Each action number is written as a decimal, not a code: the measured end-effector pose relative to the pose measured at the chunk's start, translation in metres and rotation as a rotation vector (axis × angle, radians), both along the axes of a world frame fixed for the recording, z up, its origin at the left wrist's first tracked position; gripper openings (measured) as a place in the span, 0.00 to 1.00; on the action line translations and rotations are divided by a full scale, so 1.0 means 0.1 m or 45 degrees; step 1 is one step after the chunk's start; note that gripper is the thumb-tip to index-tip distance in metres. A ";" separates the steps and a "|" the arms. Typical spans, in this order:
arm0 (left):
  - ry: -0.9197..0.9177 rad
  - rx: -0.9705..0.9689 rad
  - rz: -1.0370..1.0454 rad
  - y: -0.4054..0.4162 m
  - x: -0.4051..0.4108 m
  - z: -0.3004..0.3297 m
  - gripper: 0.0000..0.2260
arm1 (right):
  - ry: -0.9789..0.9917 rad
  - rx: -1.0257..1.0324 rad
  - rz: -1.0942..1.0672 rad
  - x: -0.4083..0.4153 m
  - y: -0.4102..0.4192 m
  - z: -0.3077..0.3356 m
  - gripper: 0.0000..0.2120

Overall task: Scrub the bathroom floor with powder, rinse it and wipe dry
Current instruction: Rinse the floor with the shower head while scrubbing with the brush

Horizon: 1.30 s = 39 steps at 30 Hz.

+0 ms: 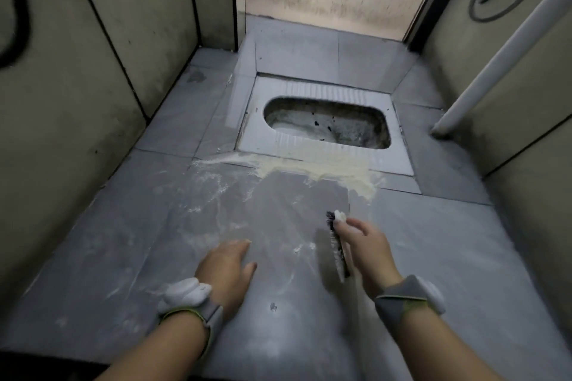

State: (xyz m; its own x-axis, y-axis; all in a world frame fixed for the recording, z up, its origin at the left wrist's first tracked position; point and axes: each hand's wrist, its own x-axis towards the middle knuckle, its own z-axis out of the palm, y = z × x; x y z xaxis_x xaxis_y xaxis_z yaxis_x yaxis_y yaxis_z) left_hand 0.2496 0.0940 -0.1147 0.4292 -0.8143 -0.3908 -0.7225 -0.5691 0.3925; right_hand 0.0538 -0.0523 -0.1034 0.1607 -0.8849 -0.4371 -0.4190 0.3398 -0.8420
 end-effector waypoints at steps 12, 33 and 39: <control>0.478 -0.561 0.551 0.99 -0.06 1.91 0.05 | -0.758 0.382 -0.324 0.20 1.44 1.70 0.17; 0.290 -0.751 0.794 0.35 1.25 4.86 0.04 | -0.723 0.457 0.065 1.53 0.31 4.00 0.16; -0.079 -0.897 0.657 0.45 1.57 7.02 0.07 | -0.474 0.108 0.514 1.98 0.33 5.88 0.17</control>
State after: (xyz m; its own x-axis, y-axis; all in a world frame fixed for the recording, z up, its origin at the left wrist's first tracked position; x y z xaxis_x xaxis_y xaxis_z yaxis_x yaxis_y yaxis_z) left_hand 0.4068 0.1388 0.5876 0.8144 -0.5560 0.1662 -0.4734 -0.4708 0.7445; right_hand 0.2522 -0.0197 0.4846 0.6367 -0.6853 -0.3535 -0.2097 0.2873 -0.9346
